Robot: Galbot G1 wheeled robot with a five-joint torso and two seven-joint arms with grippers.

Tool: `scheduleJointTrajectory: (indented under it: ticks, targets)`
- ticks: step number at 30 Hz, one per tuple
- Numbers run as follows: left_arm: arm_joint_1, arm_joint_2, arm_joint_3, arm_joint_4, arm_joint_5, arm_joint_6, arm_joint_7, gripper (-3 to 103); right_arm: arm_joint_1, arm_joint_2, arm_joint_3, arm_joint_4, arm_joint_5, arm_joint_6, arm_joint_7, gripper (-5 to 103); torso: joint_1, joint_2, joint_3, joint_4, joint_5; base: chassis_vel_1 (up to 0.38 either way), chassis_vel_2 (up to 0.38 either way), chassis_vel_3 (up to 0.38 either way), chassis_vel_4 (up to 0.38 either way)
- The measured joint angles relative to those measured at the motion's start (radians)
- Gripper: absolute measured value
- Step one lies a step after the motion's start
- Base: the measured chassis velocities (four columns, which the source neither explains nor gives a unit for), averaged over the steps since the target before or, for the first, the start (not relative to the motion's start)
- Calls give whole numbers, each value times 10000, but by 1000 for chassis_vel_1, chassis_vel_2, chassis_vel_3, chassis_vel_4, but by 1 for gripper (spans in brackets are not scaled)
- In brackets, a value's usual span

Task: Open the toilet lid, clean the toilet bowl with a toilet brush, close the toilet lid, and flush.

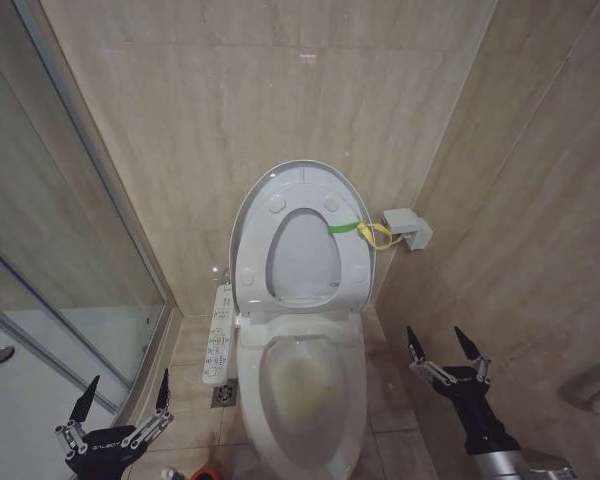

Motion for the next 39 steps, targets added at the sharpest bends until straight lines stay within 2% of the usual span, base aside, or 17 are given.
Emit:
scheduleJointTrajectory:
  ticks: [8, 39]
  targets:
    - [0, 0, 0, 0, 0, 0, 0, 100, 0, 0, 0, 0, 0, 0, 0, 100, -43, -91, -49, 0, 0, 0, 0, 0, 0]
    - [0, 0, 0, 0, 0, 0, 0, 100, 0, 0, 0, 1, 0, 0, 0, 100, -7, -11, -4, 0, 0, 0, 0, 0, 0]
